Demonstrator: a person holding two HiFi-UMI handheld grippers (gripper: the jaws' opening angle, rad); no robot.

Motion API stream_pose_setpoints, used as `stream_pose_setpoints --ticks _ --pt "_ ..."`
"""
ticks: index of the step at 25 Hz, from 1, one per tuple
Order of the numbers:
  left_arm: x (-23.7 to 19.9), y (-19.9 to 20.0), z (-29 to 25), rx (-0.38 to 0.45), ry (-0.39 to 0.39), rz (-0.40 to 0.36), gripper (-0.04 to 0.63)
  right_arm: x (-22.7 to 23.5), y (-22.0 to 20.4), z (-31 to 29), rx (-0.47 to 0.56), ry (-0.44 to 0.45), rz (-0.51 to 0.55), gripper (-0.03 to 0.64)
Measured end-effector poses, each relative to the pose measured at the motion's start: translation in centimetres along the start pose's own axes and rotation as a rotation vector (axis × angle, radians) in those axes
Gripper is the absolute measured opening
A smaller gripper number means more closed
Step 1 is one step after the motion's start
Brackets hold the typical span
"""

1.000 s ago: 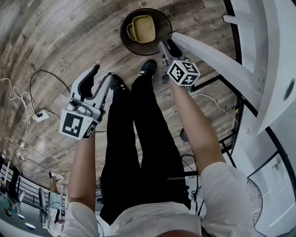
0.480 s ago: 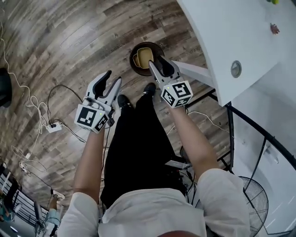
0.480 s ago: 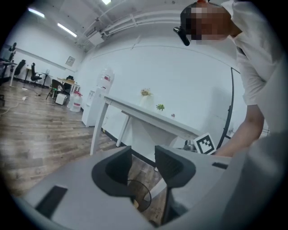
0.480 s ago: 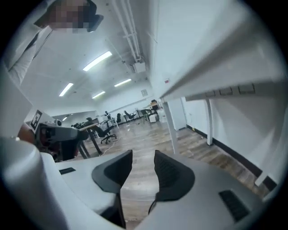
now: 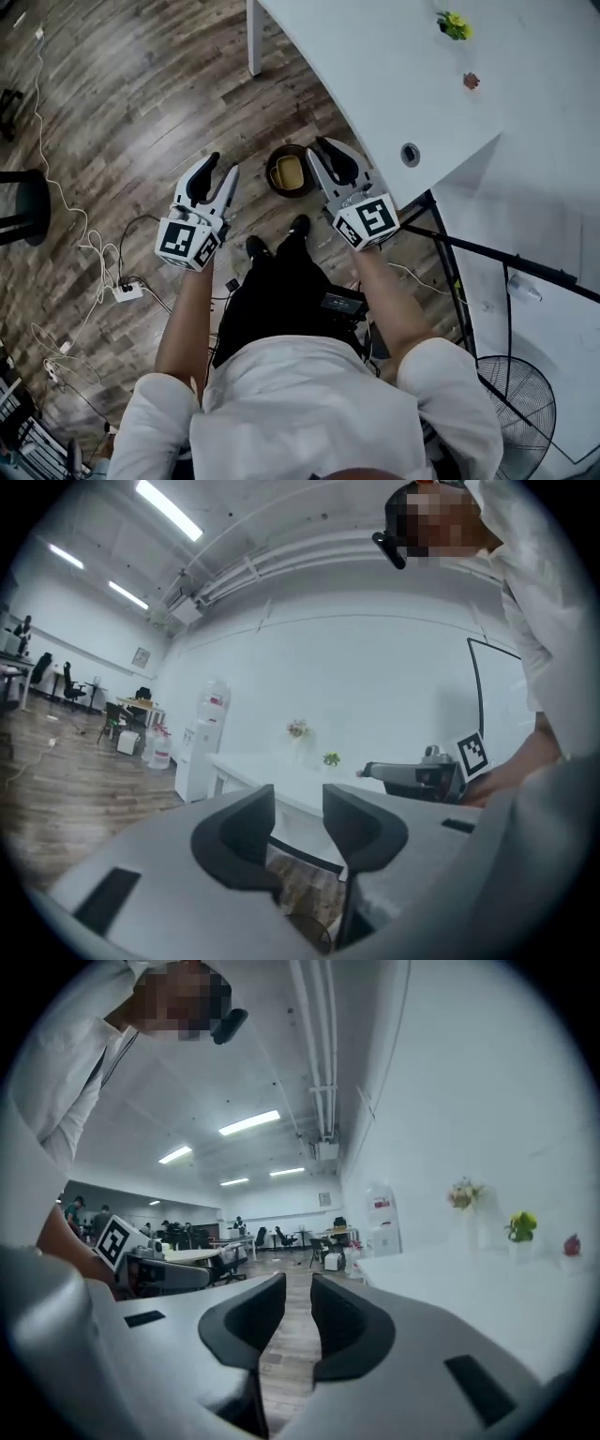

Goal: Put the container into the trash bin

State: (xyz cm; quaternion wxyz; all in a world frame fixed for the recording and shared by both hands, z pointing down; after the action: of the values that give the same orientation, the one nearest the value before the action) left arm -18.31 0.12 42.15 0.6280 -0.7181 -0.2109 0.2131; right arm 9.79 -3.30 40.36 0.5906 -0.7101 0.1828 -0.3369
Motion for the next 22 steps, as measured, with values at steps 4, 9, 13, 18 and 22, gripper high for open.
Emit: stream_pose_setpoints --ticks 4,9,13,18,22 --pt "0.1 6.6 3.3 0.037 0.029 -0.047 0.163 -2.3 7.1 3.1 0.05 -0.028 0.061 0.087" --pt "-0.2 13.6 6.5 0.104 0.058 -0.122 0.135 -4.4 14.5 7.6 0.118 -0.076 0.117 0.061" --pt "-0.3 17.6 8.6 0.132 0.072 -0.161 0.098 -6.0 18.4 11.2 0.187 -0.122 0.151 0.054" --pt "1.0 21.0 11.3 0.144 0.104 -0.198 0.051 -7.2 20.4 14.8 0.277 -0.158 0.197 0.052" --pt "1.7 22.5 13.6 0.203 0.123 -0.212 0.028 -8.1 20.2 16.2 0.298 -0.186 0.194 0.052"
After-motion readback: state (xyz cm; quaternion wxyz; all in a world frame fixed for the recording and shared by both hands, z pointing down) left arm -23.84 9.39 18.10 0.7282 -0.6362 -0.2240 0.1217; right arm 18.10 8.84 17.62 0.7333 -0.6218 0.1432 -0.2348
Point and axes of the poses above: the fingertips, and each gripper's own axes: z backward along the fingers, x to its right, y out of its top, the point moved 10 cm from there along z, backward along the fingers, and after that the axes turned 10 degrees about -z, right-handed, at the moved point
